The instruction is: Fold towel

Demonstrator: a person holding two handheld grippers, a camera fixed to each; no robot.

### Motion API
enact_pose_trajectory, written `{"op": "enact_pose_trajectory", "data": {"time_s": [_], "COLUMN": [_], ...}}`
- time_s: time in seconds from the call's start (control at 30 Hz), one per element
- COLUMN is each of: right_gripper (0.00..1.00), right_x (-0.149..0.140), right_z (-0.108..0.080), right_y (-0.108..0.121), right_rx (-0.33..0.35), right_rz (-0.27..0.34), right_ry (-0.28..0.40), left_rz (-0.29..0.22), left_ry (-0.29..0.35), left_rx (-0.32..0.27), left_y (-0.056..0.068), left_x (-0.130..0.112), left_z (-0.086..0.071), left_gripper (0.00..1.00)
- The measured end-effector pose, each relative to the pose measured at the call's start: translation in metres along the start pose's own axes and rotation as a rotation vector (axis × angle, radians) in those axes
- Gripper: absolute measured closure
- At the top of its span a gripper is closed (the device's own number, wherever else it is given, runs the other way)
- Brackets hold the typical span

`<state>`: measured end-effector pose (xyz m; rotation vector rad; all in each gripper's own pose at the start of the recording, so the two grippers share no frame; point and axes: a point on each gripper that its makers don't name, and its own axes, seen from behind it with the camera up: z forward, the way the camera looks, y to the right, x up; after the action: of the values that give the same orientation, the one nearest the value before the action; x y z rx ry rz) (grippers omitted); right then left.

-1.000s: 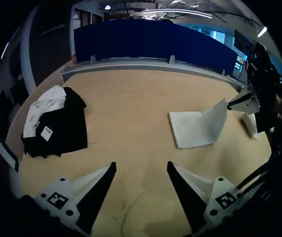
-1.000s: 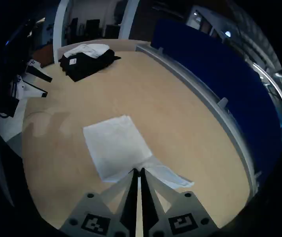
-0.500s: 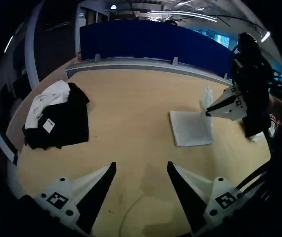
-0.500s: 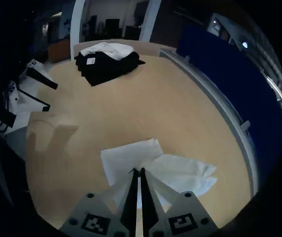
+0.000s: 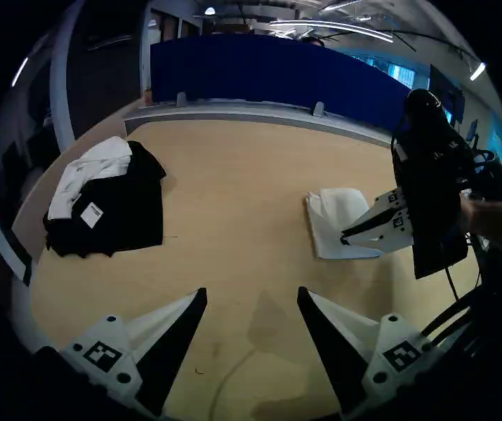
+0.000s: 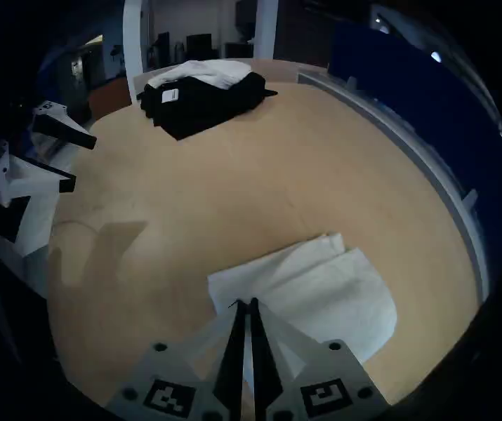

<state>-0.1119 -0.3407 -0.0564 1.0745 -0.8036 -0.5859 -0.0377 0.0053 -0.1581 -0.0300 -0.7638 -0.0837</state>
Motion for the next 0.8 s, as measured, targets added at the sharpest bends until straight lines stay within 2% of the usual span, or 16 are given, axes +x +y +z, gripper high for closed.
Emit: {"op": "enact_pose_trajectory", "data": {"time_s": [0.13, 0.27, 0.33, 0.4, 0.57, 0.8], "right_gripper": [0.91, 0.68, 0.48, 0.35, 0.32, 0.28], "right_x": [0.001, 0.001, 0.002, 0.002, 0.001, -0.015], "right_z": [-0.003, -0.007, -0.009, -0.012, -0.019, -0.029], "right_y": [0.001, 0.003, 0.004, 0.004, 0.005, 0.011], "right_rx": [-0.001, -0.008, -0.010, -0.013, -0.024, -0.052], "right_rz": [-0.004, -0.011, -0.013, -0.015, -0.005, 0.043], "right_ry": [0.002, 0.006, 0.009, 0.012, 0.021, 0.013], "left_rz": [0.002, 0.007, 0.009, 0.010, 0.012, 0.014], "left_ry": [0.000, 0.001, 0.001, 0.001, 0.001, 0.000], "left_rx": [-0.003, -0.004, -0.006, -0.008, -0.010, -0.010], "left_y": [0.001, 0.001, 0.002, 0.003, 0.004, 0.005], "left_x": [0.002, 0.003, 0.004, 0.005, 0.007, 0.008], "left_z": [0.001, 0.003, 0.003, 0.004, 0.005, 0.008], "left_gripper": [0.04, 0.04, 0.04, 0.04, 0.04, 0.04]}}
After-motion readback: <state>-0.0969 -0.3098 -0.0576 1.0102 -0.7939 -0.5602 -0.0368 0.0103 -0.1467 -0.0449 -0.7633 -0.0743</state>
